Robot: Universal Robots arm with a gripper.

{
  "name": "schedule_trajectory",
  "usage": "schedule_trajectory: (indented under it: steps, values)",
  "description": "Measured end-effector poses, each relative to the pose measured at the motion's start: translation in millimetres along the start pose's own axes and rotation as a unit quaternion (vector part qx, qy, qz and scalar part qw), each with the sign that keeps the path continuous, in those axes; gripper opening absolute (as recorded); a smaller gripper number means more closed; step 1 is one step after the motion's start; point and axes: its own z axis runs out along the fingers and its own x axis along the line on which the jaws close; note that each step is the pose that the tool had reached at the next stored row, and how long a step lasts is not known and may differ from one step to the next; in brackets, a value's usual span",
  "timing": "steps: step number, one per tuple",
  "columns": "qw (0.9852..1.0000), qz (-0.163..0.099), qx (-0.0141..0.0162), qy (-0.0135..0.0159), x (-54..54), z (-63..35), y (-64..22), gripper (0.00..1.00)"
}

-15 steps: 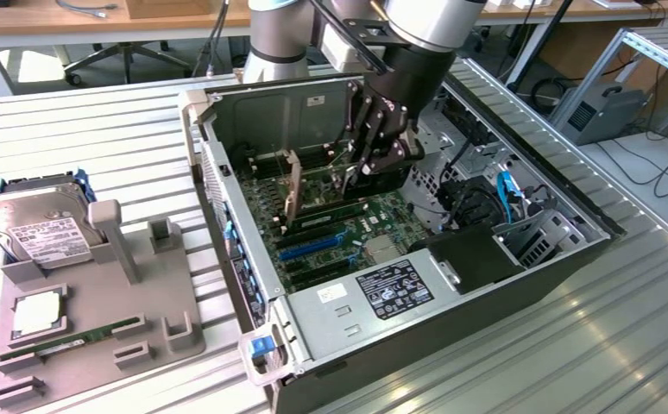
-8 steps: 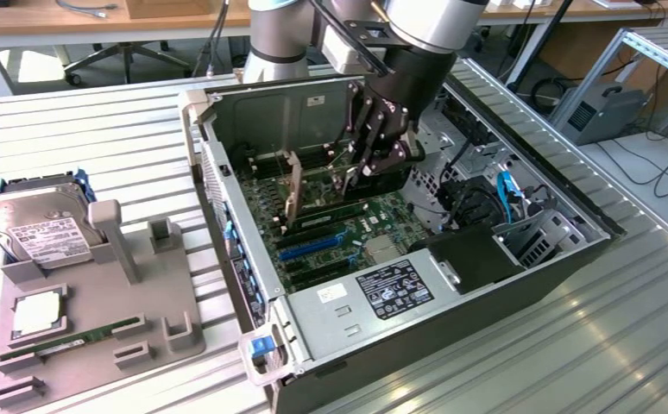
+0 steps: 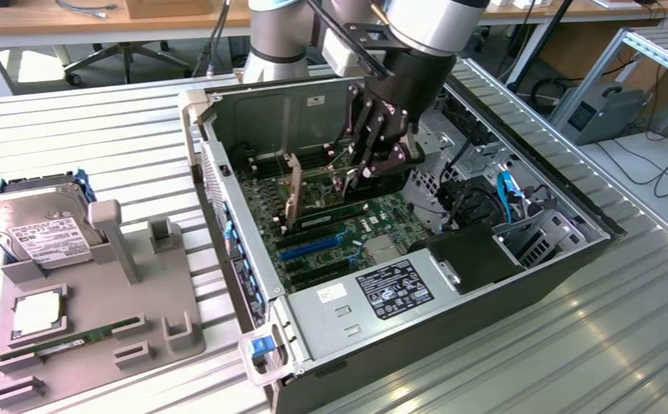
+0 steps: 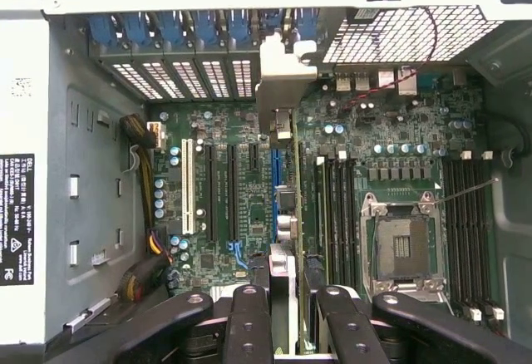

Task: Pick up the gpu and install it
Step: 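Insert the gpu into the slot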

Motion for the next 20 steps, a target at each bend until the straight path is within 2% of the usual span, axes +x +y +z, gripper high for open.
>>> schedule_trajectory:
  steps: [20]
  values:
    - [1.0, 0.0, 0.0, 0.0, 3.6, 2.7, -0.5, 0.27]
